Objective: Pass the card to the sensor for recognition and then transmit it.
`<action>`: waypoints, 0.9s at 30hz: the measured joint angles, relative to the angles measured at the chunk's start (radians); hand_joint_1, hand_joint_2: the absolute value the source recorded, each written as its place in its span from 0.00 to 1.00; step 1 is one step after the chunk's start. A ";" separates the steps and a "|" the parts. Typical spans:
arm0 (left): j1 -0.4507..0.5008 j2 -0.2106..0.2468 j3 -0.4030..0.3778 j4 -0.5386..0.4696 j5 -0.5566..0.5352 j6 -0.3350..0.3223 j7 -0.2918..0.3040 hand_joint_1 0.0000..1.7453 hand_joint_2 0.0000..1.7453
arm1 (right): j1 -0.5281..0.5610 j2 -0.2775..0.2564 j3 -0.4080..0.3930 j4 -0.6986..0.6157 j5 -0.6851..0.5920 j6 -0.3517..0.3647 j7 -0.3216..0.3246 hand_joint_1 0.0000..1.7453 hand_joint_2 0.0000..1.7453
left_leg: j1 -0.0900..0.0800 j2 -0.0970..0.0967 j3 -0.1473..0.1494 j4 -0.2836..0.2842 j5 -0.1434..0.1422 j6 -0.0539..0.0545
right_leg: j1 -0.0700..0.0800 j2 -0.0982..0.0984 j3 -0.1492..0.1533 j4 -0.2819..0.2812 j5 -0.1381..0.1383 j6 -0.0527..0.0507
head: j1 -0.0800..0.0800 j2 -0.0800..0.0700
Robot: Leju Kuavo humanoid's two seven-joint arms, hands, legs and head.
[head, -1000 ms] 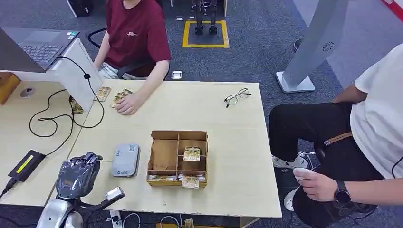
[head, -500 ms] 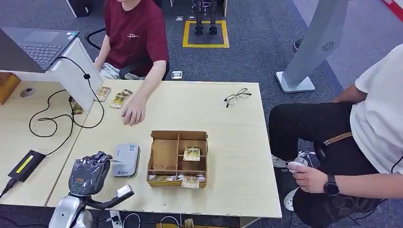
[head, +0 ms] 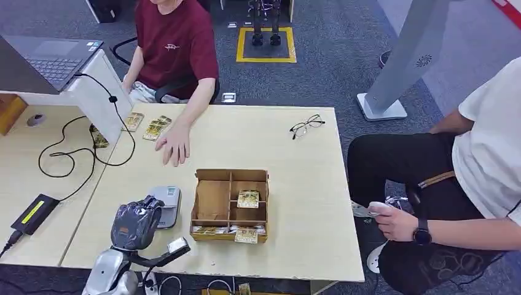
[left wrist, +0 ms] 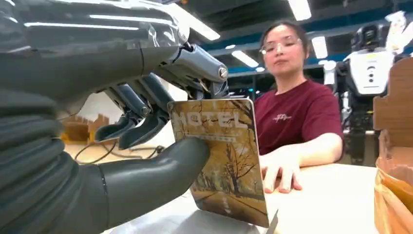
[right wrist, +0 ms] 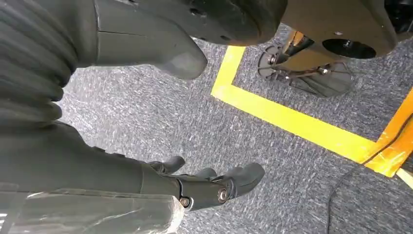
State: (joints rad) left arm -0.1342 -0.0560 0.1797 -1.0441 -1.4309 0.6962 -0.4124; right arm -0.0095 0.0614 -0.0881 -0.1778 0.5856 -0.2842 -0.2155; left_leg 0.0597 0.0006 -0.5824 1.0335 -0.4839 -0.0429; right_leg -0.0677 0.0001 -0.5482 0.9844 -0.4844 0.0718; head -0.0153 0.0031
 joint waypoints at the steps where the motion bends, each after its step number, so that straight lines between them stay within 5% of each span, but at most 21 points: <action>1: -0.001 -0.005 0.000 0.002 0.010 0.000 -0.014 1.00 1.00 | 0.000 0.000 0.000 0.000 0.000 0.000 0.000 0.00 1.00 | 0.000 0.000 0.000 0.000 0.000 0.000 | 0.000 0.000 0.000 0.000 0.000 0.000 | 0.000 0.000; 10: -0.016 -0.030 0.000 0.026 0.008 0.000 -0.038 1.00 1.00 | 0.000 0.003 0.000 0.000 0.001 0.000 0.005 0.00 1.00 | 0.000 0.000 0.000 0.000 0.000 0.000 | 0.000 0.000 0.000 0.000 0.000 0.000 | 0.000 0.000; 22: -0.048 -0.002 -0.092 0.155 -0.050 0.000 0.149 1.00 1.00 | -0.001 0.003 -0.001 -0.003 0.003 0.007 0.012 0.00 1.00 | 0.000 0.000 0.002 0.000 0.000 0.000 | 0.000 0.000 0.003 0.000 0.000 0.000 | 0.000 0.000; 27: -0.067 0.017 -0.142 0.206 -0.063 0.000 0.185 1.00 1.00 | -0.003 0.003 -0.007 -0.004 0.003 0.007 0.011 0.00 1.00 | 0.000 0.000 0.004 -0.001 0.000 0.000 | 0.000 0.000 0.005 0.000 0.000 0.000 | 0.000 0.000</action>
State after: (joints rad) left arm -0.2015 -0.0386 0.0374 -0.8378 -1.4939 0.6966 -0.2278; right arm -0.0121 0.0649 -0.0953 -0.1820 0.5886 -0.2773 -0.2041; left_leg 0.0597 0.0007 -0.5786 1.0330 -0.4839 -0.0429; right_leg -0.0677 -0.0003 -0.5429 0.9845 -0.4845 0.0718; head -0.0149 0.0031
